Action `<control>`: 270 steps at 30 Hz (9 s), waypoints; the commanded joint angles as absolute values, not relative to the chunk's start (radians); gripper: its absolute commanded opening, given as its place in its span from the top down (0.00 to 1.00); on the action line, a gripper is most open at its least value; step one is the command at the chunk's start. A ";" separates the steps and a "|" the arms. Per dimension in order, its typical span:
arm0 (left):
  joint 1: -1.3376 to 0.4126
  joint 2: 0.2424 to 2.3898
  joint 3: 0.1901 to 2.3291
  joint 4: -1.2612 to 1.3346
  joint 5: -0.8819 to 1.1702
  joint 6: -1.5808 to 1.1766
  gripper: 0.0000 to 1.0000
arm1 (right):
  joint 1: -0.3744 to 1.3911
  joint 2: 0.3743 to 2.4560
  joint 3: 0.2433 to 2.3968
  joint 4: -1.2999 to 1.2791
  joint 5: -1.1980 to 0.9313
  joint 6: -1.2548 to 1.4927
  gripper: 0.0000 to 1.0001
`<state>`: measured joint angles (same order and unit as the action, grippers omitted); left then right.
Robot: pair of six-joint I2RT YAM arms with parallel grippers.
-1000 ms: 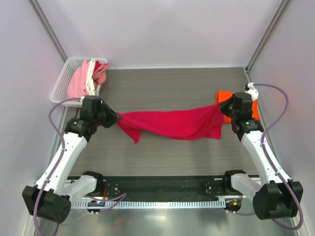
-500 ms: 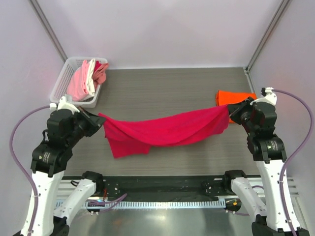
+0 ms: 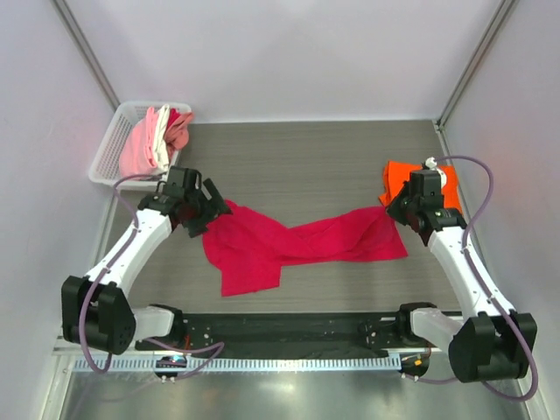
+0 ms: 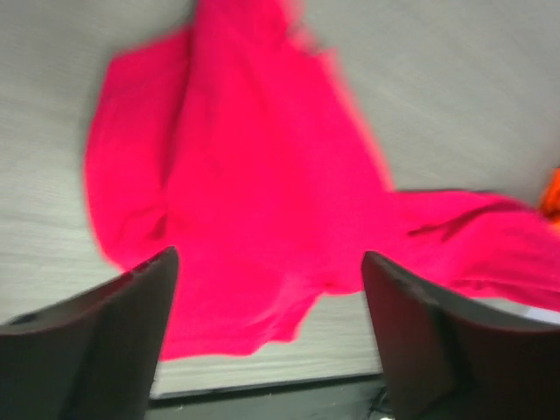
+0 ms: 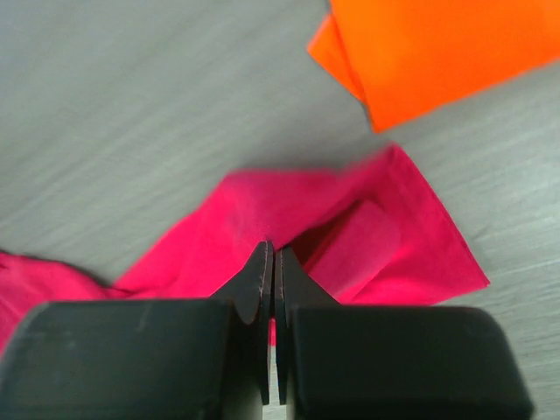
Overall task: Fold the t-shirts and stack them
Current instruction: Flatten the tshirt out
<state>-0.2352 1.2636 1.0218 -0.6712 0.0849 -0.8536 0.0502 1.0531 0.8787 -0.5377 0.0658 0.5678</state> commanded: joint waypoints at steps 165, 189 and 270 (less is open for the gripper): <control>-0.247 0.704 1.187 -0.996 0.019 -0.894 1.00 | 0.044 0.481 0.493 -0.729 -0.123 0.825 0.94; -0.202 1.118 1.065 -0.676 -0.210 -0.937 1.00 | 0.044 1.355 0.718 -0.248 -0.135 0.635 0.37; -0.232 0.914 0.519 -0.192 -0.362 -0.983 1.00 | 0.899 1.178 0.723 -0.739 0.348 1.032 0.28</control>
<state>-0.2287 0.9188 0.4881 -0.1932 -0.3313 -0.9890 0.8993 1.2636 0.7349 -0.6765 0.3069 1.0256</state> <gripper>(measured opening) 0.008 0.719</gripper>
